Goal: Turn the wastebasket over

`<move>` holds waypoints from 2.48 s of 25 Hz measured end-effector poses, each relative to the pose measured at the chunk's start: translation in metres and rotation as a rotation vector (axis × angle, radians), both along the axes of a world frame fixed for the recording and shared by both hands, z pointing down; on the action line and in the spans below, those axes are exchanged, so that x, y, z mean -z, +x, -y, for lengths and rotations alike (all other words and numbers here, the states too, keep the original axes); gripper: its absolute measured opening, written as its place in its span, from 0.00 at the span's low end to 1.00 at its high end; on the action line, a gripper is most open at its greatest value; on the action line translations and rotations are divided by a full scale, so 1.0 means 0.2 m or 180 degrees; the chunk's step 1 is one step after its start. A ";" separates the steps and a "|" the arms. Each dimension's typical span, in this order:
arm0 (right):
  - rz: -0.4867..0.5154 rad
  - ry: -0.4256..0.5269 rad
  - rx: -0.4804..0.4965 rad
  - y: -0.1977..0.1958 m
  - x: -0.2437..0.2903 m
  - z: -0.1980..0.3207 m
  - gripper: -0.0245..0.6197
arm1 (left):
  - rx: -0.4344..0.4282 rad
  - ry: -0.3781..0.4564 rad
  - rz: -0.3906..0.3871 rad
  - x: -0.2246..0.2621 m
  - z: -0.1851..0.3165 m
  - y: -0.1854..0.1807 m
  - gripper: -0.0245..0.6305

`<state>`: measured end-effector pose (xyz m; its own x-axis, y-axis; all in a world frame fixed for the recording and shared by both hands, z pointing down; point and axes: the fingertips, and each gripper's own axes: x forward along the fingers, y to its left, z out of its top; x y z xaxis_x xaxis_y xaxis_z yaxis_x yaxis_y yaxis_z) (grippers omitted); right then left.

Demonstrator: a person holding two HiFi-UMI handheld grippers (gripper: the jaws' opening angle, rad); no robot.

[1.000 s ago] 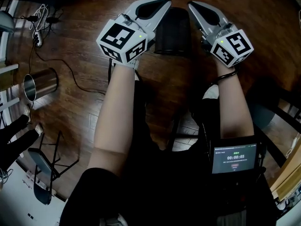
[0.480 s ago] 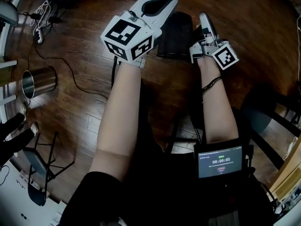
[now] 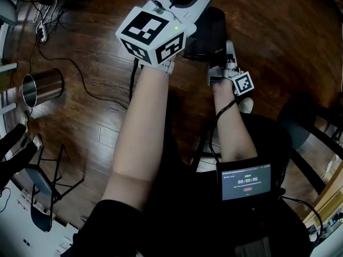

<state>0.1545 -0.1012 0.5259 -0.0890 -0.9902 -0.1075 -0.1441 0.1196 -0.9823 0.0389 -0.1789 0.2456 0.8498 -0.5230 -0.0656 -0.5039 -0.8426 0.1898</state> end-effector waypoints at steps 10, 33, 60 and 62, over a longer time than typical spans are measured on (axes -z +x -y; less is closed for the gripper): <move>0.0141 -0.0768 -0.0164 -0.10 -0.50 -0.36 0.16 | 0.0030 -0.0037 -0.0086 0.02 0.00 -0.03 0.04; 0.0196 -0.0745 -0.0100 -0.17 -0.71 0.03 0.20 | 0.0087 -0.0070 -0.0219 0.07 0.02 -0.08 0.04; -0.2881 -0.1455 0.2179 0.06 -0.32 0.48 0.05 | 0.0110 -0.0083 -0.0288 0.08 0.03 -0.11 0.04; -0.3460 -0.1531 0.2560 0.04 -0.31 0.49 0.05 | 0.0110 -0.0082 -0.0295 0.09 0.02 -0.11 0.04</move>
<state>0.1629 -0.2000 0.5886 -0.4512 -0.5524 0.7009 -0.8900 0.2215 -0.3984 0.0162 -0.1837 0.2275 0.8221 -0.5545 -0.1292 -0.5120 -0.8192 0.2584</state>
